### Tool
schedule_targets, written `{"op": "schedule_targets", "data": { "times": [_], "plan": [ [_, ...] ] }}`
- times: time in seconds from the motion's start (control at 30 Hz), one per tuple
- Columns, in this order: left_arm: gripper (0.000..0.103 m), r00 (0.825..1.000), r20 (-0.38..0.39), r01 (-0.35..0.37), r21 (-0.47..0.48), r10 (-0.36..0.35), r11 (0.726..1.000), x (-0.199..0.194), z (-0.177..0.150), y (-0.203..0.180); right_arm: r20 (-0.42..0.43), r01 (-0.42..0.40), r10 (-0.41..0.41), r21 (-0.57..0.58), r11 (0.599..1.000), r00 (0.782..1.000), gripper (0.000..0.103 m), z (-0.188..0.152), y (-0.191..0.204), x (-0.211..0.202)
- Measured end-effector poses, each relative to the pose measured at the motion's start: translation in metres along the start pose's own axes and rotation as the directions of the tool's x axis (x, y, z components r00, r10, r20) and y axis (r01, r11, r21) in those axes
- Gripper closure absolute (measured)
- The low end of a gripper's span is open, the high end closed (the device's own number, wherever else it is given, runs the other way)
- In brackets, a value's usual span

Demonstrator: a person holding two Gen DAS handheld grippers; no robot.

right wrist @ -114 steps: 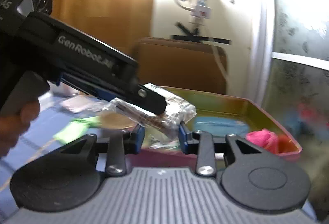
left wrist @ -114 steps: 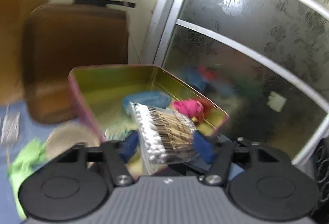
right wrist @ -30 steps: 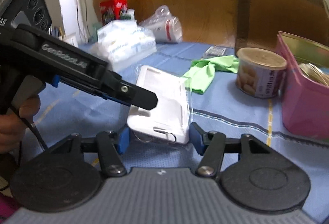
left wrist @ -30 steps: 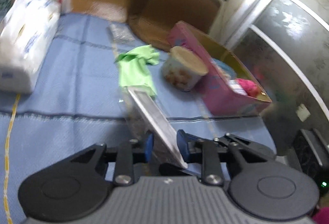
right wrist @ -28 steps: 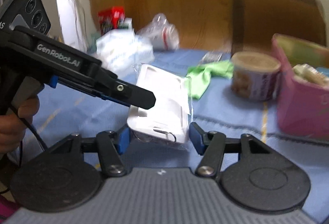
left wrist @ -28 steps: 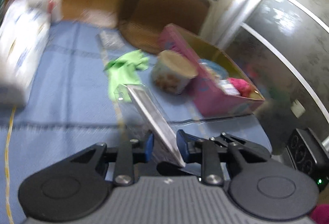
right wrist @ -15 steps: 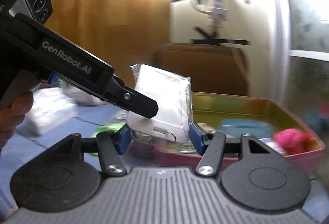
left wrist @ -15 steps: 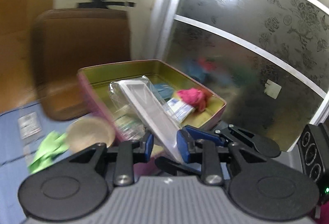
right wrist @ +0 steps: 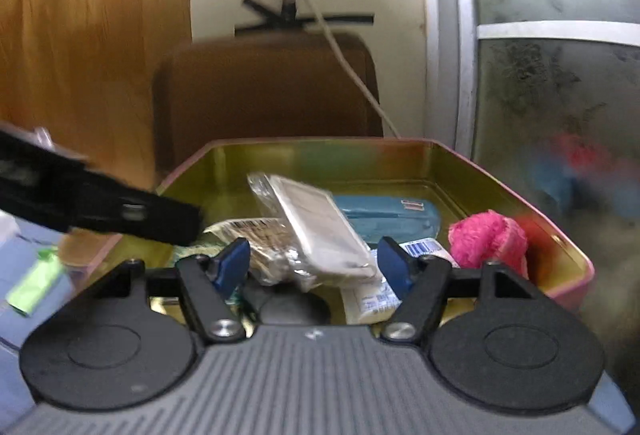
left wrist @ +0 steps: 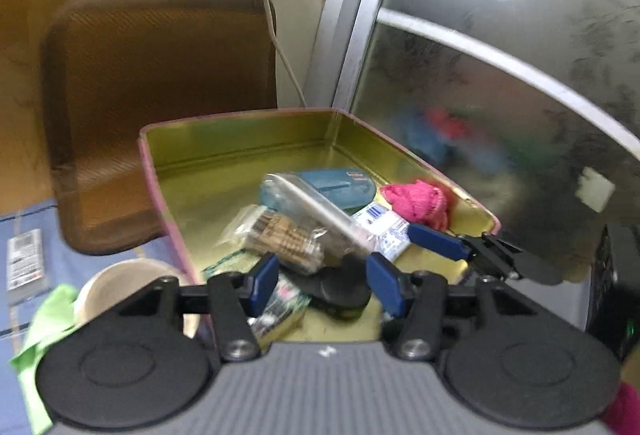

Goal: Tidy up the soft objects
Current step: 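Carry the white box over the pink tin and open the right gripper, then grasp the white barcode card on the tablecloth with the right gripper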

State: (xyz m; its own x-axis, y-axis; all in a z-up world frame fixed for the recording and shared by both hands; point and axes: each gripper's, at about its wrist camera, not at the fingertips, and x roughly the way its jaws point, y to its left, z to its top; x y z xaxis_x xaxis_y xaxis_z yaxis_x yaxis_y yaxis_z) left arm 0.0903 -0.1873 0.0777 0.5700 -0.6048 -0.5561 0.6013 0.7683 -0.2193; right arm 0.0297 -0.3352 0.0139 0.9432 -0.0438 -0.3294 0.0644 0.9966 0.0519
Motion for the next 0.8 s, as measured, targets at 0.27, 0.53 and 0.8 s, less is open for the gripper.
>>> {"op": "schedule_targets", "data": {
  "times": [0.27, 0.53, 0.8],
  "plan": [
    [0.05, 0.995, 0.099, -0.025, -0.064, 0.031, 0.998, -0.096, -0.056, 0.049, 0.069, -0.088, 0.08, 0.119, 0.989, 0.994, 0.065, -0.009, 0.018, -0.044],
    [0.049, 0.937, 0.028, -0.336, -0.207, 0.349, 0.919, -0.149, -0.127, 0.138, -0.002, -0.332, 0.333, 0.072, 0.941, 0.943, 0.071, 0.022, 0.097, -0.041],
    [0.049, 0.913, 0.058, -0.368, -0.311, 0.405, 0.876, -0.175, -0.17, 0.19, -0.244, -0.413, 0.415, 0.064, 0.909, 0.876, 0.066, 0.057, 0.216, 0.062]
  ]
}}
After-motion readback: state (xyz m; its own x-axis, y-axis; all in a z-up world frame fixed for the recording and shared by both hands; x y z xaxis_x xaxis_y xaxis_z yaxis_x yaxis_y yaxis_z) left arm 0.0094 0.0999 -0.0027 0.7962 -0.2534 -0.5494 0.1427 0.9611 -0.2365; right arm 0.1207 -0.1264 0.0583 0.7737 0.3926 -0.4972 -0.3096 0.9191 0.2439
